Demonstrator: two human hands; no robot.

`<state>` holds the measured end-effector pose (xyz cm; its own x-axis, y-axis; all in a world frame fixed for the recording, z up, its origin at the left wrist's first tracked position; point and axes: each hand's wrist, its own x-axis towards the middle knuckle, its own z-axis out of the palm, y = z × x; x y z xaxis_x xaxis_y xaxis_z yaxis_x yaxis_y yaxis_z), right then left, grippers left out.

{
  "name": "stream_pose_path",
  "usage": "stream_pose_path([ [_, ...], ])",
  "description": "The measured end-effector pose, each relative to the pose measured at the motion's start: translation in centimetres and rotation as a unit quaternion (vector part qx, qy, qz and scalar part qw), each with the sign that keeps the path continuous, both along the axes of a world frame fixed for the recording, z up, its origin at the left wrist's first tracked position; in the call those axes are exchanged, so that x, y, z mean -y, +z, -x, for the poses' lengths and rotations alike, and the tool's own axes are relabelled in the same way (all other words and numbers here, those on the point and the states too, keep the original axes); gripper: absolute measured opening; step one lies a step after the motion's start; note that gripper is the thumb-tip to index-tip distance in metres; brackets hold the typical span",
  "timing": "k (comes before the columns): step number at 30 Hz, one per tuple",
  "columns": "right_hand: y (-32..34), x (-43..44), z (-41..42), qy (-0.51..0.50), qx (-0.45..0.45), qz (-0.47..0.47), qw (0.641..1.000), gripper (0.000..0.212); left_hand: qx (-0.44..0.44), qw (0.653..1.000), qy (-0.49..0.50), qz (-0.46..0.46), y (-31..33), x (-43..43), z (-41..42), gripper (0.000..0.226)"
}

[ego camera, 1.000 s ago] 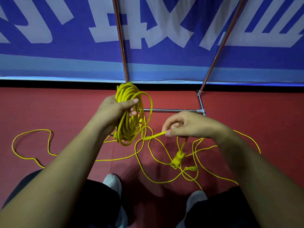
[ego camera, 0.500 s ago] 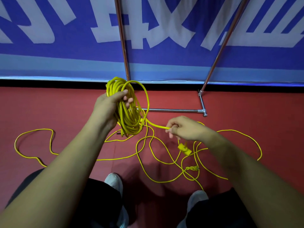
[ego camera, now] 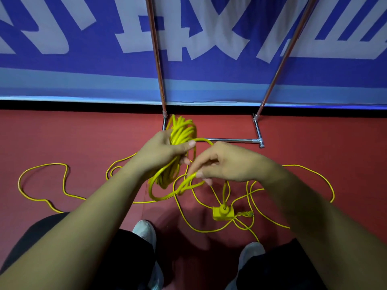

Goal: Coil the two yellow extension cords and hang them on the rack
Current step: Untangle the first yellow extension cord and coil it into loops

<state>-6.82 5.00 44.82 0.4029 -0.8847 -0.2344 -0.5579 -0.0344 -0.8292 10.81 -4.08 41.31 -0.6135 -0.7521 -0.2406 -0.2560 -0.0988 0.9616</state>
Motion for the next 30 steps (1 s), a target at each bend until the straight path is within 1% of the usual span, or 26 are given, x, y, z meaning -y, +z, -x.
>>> stream_pose_path([
  [1,0.0,0.1,-0.3,-0.026,0.046,0.013,0.998,0.014,0.001,1.000,-0.027,0.005,0.0,-0.4,0.1,0.044],
  [2,-0.3,0.2,-0.4,-0.058,0.091,0.023,0.994,0.013,-0.010,0.999,-0.045,-0.003,0.1,-0.7,0.2,0.038],
  [3,-0.5,0.3,-0.5,-0.089,0.132,0.032,0.987,0.013,-0.026,0.998,-0.054,-0.029,0.3,-1.0,0.3,0.031],
  [4,-0.7,0.4,-0.4,-0.119,0.163,0.043,0.979,0.013,-0.040,0.996,-0.058,-0.058,0.4,-1.2,0.4,0.028],
  [6,-1.1,0.6,-0.1,-0.180,0.195,0.063,0.962,0.016,-0.061,0.989,-0.049,-0.124,0.5,-1.4,0.7,0.034],
  [8,-1.4,0.8,0.5,-0.237,0.190,0.088,0.949,0.020,-0.100,0.975,-0.050,-0.194,0.5,-1.5,0.9,0.040],
  [9,-1.3,0.8,0.7,-0.253,0.180,0.103,0.945,0.020,-0.122,0.967,-0.065,-0.215,0.5,-1.5,1.0,0.045],
  [10,-1.3,0.8,0.8,-0.261,0.169,0.116,0.943,0.019,-0.136,0.963,-0.084,-0.216,0.5,-1.5,1.0,0.049],
  [11,-1.2,0.7,0.8,-0.265,0.159,0.126,0.942,0.017,-0.141,0.963,-0.100,-0.204,0.5,-1.5,0.9,0.045],
  [13,-1.1,0.6,0.8,-0.277,0.154,0.137,0.938,0.013,-0.126,0.975,-0.102,-0.153,0.6,-1.5,0.9,0.017],
  [14,-1.1,0.6,1.0,-0.286,0.151,0.139,0.936,0.013,-0.118,0.979,-0.091,-0.141,0.8,-1.4,0.9,0.008],
  [15,-1.2,0.6,1.2,-0.290,0.140,0.142,0.936,0.015,-0.115,0.980,-0.081,-0.142,1.0,-1.3,0.9,0.007],
  [17,-1.2,0.6,2.1,-0.269,0.092,0.146,0.947,0.016,-0.132,0.978,-0.063,-0.151,1.3,-1.1,0.8,0.009],
  [20,-1.2,0.8,3.7,-0.189,0.004,0.111,0.976,0.014,-0.175,0.972,-0.032,-0.155,1.6,-0.9,0.7,0.011],
  [22,-1.4,0.9,4.5,-0.151,-0.095,0.122,0.976,0.015,-0.199,0.967,-0.017,-0.156,1.7,-0.8,0.7,0.011],
  [23,-1.7,1.0,4.9,-0.149,-0.121,0.129,0.973,0.016,-0.205,0.966,-0.008,-0.158,1.7,-0.7,0.7,0.012],
  [24,-1.9,1.1,5.2,-0.154,-0.118,0.126,0.973,0.017,-0.209,0.965,-0.001,-0.161,1.6,-0.5,0.8,0.015],
  [26,-2.3,1.2,5.4,-0.188,-0.043,0.101,0.976,0.019,-0.205,0.965,0.006,-0.165,1.6,-0.3,0.8,0.017],
  [27,-2.4,1.3,5.5,-0.213,-0.001,0.101,0.972,0.019,-0.197,0.967,0.005,-0.161,1.6,-0.3,0.7,0.015],
  [29,-2.4,1.3,5.4,-0.259,0.052,0.140,0.954,0.014,-0.165,0.976,-0.012,-0.144,1.7,-0.2,0.5,0.007],
  [30,-2.4,1.4,5.3,-0.274,0.076,0.160,0.945,0.012,-0.144,0.980,-0.025,-0.138,1.8,-0.2,0.4,0.008],
])
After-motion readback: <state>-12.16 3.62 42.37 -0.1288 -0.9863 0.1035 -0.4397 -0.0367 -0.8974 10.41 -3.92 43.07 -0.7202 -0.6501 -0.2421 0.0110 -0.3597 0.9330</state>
